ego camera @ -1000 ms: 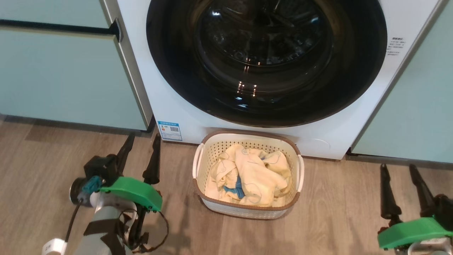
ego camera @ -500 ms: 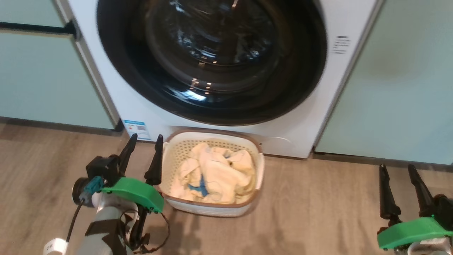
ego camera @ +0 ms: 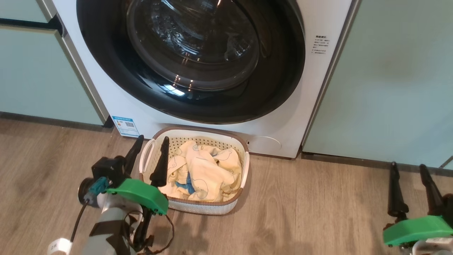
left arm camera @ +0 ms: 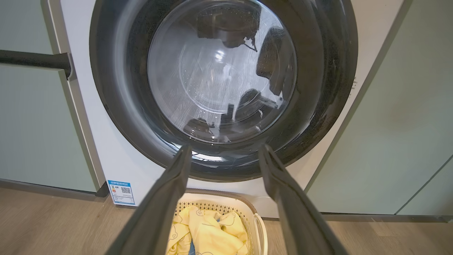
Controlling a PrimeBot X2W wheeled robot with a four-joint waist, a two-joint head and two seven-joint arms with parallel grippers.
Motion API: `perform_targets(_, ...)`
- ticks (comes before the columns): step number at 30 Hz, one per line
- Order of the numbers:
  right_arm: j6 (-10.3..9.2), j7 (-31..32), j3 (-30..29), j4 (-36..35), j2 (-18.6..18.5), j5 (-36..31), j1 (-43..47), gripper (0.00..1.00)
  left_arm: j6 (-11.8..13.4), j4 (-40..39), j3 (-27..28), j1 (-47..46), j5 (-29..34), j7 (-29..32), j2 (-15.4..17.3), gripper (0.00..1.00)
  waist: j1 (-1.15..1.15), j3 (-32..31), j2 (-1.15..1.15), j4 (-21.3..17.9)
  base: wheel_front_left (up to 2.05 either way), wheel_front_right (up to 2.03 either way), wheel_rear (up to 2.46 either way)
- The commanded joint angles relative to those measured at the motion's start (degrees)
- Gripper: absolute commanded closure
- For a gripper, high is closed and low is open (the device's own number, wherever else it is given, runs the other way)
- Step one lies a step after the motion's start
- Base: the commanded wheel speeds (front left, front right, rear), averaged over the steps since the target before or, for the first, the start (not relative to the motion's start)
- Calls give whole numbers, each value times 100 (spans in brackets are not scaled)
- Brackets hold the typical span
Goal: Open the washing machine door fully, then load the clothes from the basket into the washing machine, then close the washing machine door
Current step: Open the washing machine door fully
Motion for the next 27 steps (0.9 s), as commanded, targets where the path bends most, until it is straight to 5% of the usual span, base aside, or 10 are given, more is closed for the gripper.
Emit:
perform_targets(1,21,-55,127,-228,-86,19,-280,0,-16,-159,197,-256,32,-36,109,0,0,2,0,0,11,11,-22)
perform_targets(9,21,-55,122,-287,-86,-2,-288,0,-15,-171,224,-252,12,-36,109,0,0,15,0,2,0,0,-1)
perform_targets(11,21,-55,120,-292,-86,-6,-292,9,-12,-191,241,-255,2,-36,109,0,0,19,0,5,0,0,0)
perform_targets(15,21,-55,131,-260,-86,17,-286,68,-1,-201,269,-255,-4,-36,109,0,0,16,0,4,0,0,0)
perform_targets(16,21,-55,138,-237,-86,64,-284,94,1,-196,274,-252,-9,-36,109,0,0,14,0,4,0,0,0)
perform_targets(17,21,-55,141,-216,-86,146,-288,100,2,-184,276,-247,-15,-36,109,0,0,13,0,5,0,0,0)
perform_targets(24,21,-55,191,97,-86,968,-524,100,4,-125,235,-269,-98,-36,109,0,0,66,0,26,0,0,0)
perform_targets(27,21,-55,144,512,-91,1812,-828,100,33,-147,143,-303,-161,-36,109,0,0,165,0,98,0,0,0)
